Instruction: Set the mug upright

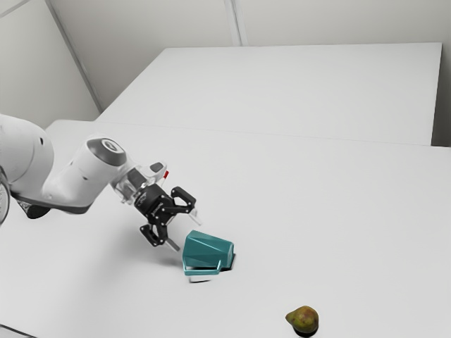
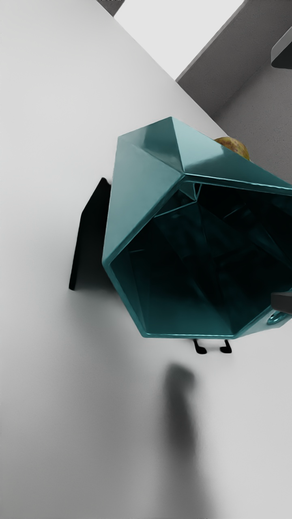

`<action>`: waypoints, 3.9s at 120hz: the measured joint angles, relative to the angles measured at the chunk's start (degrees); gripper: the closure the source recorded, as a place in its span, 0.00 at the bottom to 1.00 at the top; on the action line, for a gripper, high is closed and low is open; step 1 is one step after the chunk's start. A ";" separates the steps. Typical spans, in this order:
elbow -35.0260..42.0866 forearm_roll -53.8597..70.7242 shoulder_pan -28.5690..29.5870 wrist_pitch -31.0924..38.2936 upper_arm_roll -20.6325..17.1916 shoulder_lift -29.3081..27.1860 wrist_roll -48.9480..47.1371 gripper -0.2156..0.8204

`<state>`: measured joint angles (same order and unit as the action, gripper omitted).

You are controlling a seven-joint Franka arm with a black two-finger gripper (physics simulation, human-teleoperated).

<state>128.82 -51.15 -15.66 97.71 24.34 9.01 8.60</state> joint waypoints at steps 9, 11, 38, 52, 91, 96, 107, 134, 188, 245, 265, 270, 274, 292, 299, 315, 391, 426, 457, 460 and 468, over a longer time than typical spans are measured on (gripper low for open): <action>-0.05 -0.60 -0.13 0.61 0.01 0.49 -0.07 0.21; -0.05 -0.78 -0.21 0.79 0.01 0.62 -0.09 0.21; -0.02 -4.14 -1.42 3.63 0.00 1.69 -0.29 0.25; 0.02 -4.93 -1.78 4.84 -0.01 1.74 -0.44 0.36; 0.07 -6.54 -3.45 7.62 -0.01 2.25 -1.07 0.78; 0.11 -6.56 -3.43 7.79 0.00 2.26 -1.15 0.81; 0.06 -6.50 -3.43 8.09 0.00 2.14 -1.32 0.86; 0.19 -6.50 -3.55 8.19 -0.06 0.63 -1.61 0.93; -0.65 0.66 -3.52 8.67 0.38 -3.92 -2.56 0.96; -4.04 16.77 -8.92 21.84 0.30 -5.84 -5.08 0.97; -4.08 23.24 -12.76 24.16 1.33 -6.89 -7.84 0.97; -4.03 24.88 -13.35 24.85 1.48 -6.95 -8.49 0.97; -3.89 26.08 -14.04 25.35 1.87 -7.20 -8.99 0.97; -3.81 33.28 -15.81 26.88 2.86 -8.17 -11.23 0.97; -3.80 36.16 -16.11 27.24 2.97 -8.52 -12.13 0.97; -3.71 40.16 -16.38 27.95 3.08 -8.48 -13.95 0.97; -2.74 49.53 -16.87 28.01 4.23 -8.28 -21.47 0.97; -2.83 51.17 -16.13 26.85 4.11 -6.46 -23.78 0.97; -2.78 51.89 -17.01 26.52 4.10 -5.18 -25.39 0.97; -2.77 52.00 -16.96 26.50 4.09 -5.18 -25.52 0.97; -2.77 52.20 -16.83 26.46 4.09 -5.10 -25.82 0.97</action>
<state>126.05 1.05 -32.49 124.17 28.43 3.91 -17.22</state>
